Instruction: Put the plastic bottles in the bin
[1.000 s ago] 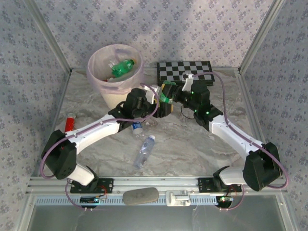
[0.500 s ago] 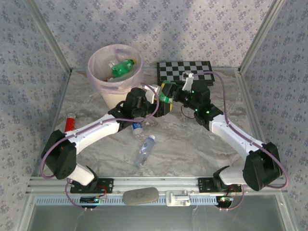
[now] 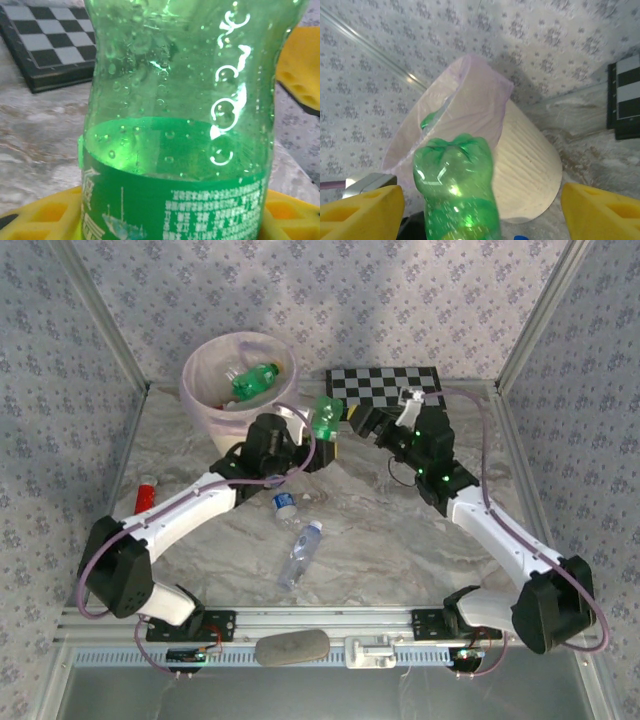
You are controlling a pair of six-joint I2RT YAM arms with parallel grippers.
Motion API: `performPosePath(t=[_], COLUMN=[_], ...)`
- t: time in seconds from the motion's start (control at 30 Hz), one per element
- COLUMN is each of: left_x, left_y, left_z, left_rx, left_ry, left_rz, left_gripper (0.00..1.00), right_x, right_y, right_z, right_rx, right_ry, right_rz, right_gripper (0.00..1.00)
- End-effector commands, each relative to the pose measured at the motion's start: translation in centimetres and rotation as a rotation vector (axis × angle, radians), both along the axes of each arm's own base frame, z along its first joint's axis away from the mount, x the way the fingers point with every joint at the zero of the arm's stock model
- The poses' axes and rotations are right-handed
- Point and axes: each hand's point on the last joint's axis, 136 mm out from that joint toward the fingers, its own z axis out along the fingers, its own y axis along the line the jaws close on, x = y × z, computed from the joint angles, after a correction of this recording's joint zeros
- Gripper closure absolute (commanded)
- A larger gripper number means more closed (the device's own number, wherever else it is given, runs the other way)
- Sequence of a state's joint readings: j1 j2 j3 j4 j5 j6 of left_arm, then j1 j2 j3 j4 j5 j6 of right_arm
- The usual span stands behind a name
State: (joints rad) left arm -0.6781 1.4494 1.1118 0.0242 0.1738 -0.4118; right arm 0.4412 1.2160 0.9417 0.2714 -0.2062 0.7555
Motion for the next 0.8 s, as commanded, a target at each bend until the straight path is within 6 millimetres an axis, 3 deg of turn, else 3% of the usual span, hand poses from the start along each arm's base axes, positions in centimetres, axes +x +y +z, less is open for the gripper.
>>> performPosePath(t=[0.0,0.23,0.4,0.57,0.77], left_x=[1.0,3.1,4.8,7.1,9.5], left_y=[1.7,5.7,10.1,14.8,20.1], left_z=[6.8,13.6,16.2,16.5,15.0], left_rx=[-0.017,0.036,0.066,0.105,0.17], left_ry=[-0.16,-0.349,-0.423,-0.435,-0.355], left_rz=[0.044,0.178,0.305,0.431,0.557], left_gripper=[0.47,0.47,0.47,0.46,0.46], right_x=[0.1,0.5,0.6,0.5,0.0], right_y=[-1.7,-1.5,-1.4,-1.5,-1.7], right_z=[-0.3,-3.3,-4.9,-5.8,-6.5], right_rx=[-0.004,-0.036,-0.072,-0.105,-0.146], right_ry=[-0.015,0.051,0.075,0.103,0.108], right_rz=[-0.079,-0.079,-0.072,-0.069,-0.063], right_gripper=[0.16,0.12,0.01,0.01,0.01])
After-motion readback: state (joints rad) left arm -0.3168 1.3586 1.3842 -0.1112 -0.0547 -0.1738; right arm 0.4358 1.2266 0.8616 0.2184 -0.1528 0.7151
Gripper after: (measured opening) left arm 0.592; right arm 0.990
